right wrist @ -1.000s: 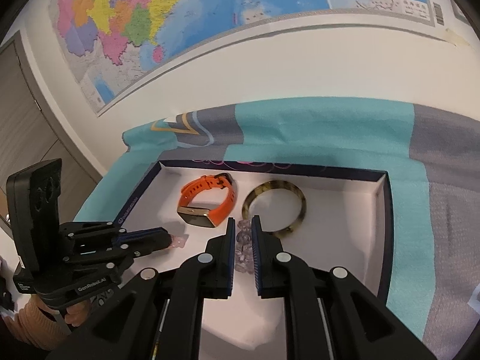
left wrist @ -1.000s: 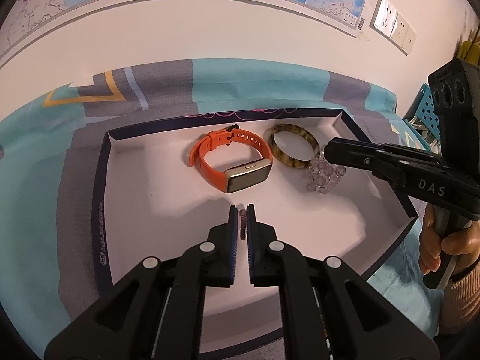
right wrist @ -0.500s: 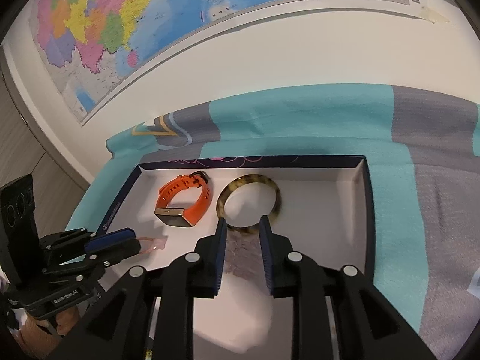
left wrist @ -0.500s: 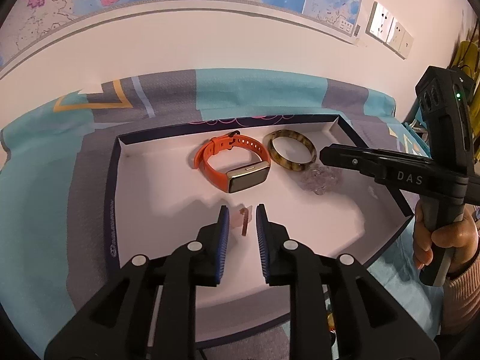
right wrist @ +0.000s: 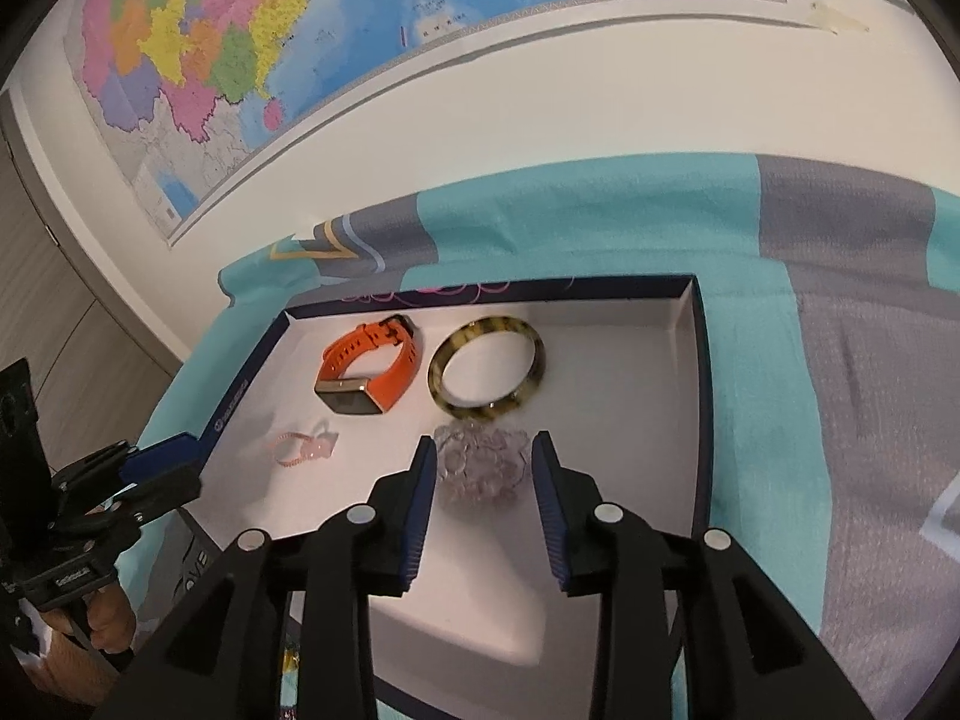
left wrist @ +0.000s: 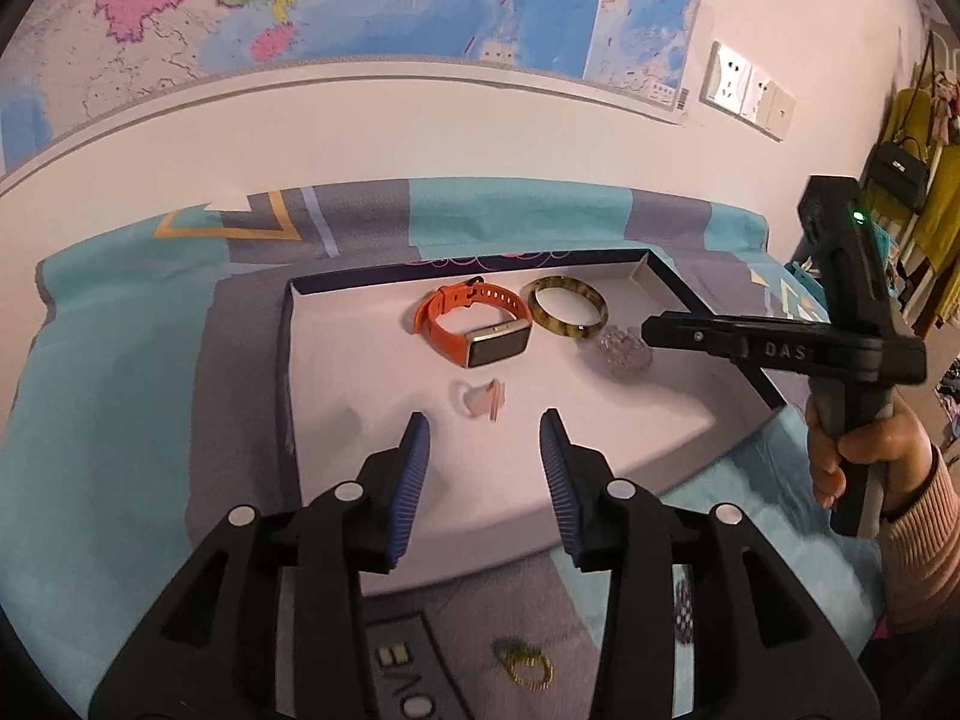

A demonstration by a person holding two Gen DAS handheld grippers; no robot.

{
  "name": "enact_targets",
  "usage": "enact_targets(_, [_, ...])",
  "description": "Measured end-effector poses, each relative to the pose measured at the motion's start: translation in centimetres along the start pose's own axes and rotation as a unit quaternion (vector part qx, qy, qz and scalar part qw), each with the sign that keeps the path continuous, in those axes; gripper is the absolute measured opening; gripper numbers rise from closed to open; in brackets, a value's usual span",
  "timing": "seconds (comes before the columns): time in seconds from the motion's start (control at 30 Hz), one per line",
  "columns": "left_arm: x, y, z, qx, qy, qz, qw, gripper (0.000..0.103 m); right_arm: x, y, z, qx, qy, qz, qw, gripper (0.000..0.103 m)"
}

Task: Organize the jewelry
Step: 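Open the left tool to drop the pink ring while the right tool releases the crystal bracelet, then withdraw both tools from the box toward the remaining jewelry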

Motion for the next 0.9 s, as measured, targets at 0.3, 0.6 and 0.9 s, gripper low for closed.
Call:
enact_targets(0.3, [-0.4,2.3,2.6,0.005,0.013,0.008,0.9999,0.044,-0.8,-0.7,0.6,-0.010,0.006,-0.015,1.000,0.037])
enact_targets(0.6, [0.0,4.1,4.5,0.007,-0.003,0.007,0.9999,0.045,-2.4,2.6,1.5,0.020,0.034,-0.024,0.999,0.037])
enact_targets(0.9, [1.5,4.6,6.4,-0.004,-0.023,0.014,0.9996,0.047,-5.6,7.0,5.6,0.023,0.103,-0.048,0.993,0.039])
Point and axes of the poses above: each gripper's, at about its wrist camera, not at the fingertips, and y roughly against the way its jaws point, x to its right, z to its underside, the point moved 1 cm from there along -y, roughly the way its jaws point, and after that the axes turned 1 degree about y, right-handed, at the moved point
